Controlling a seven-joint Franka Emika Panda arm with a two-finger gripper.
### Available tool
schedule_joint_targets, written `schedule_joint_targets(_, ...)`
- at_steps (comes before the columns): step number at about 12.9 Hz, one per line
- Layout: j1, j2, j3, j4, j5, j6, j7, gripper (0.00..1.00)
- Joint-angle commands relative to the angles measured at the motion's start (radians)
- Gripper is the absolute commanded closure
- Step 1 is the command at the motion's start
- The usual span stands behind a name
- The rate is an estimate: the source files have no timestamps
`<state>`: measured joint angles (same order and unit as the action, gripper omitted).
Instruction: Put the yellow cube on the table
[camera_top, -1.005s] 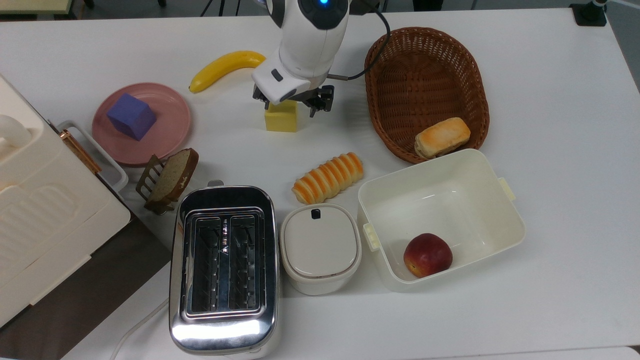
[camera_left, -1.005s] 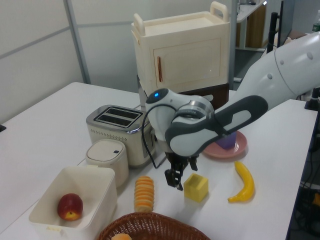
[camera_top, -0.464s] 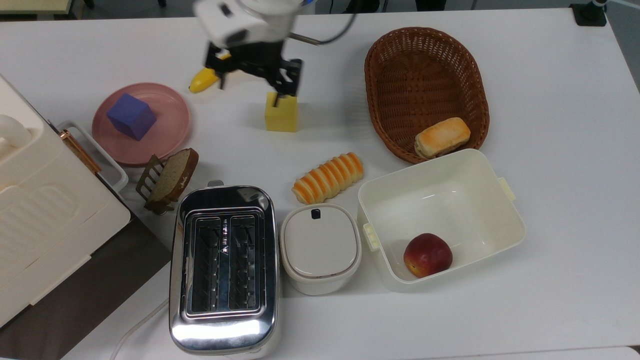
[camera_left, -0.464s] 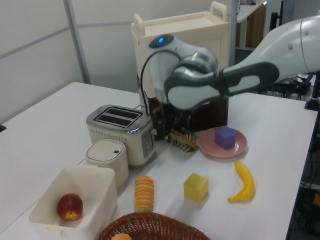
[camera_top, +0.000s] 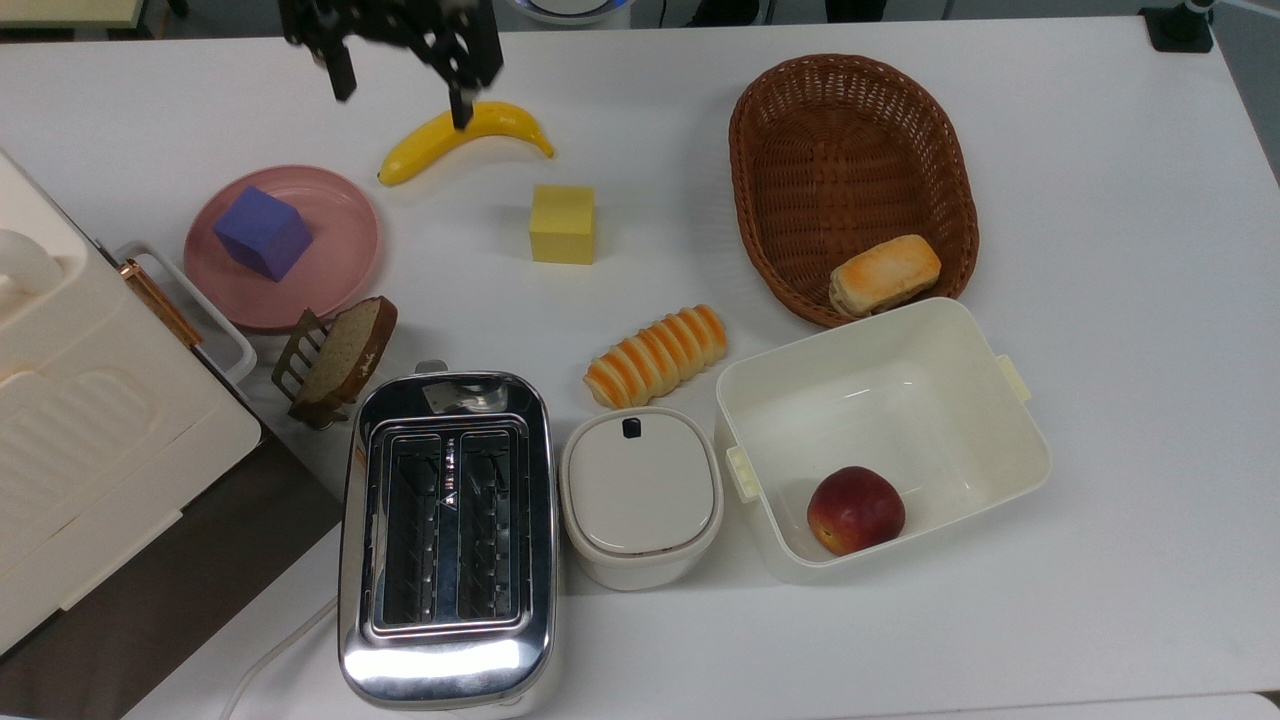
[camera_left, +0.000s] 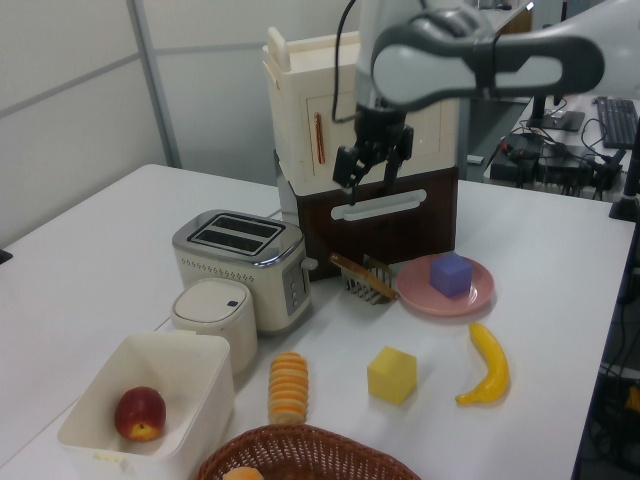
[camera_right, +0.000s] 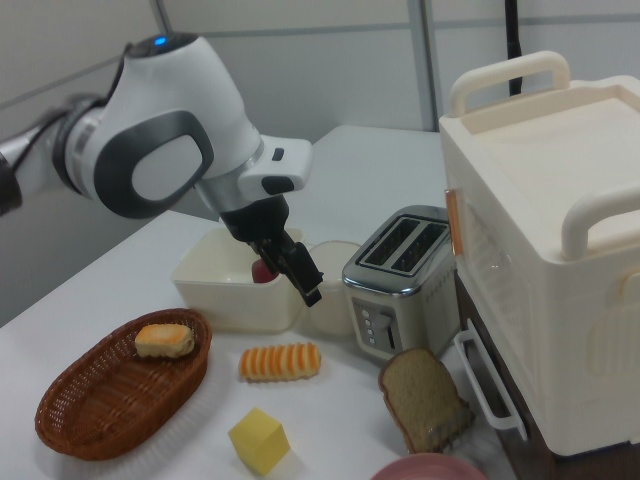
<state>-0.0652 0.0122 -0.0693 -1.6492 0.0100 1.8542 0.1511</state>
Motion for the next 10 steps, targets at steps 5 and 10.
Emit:
schedule_joint_targets(5,0.03,-0.001,-0.001,0.052,0.09,-0.164,-0.068,0.0)
schedule_joint_targets(10,0.033,0.003,0.002,0.051,0.09,-0.158,-0.07,0.0)
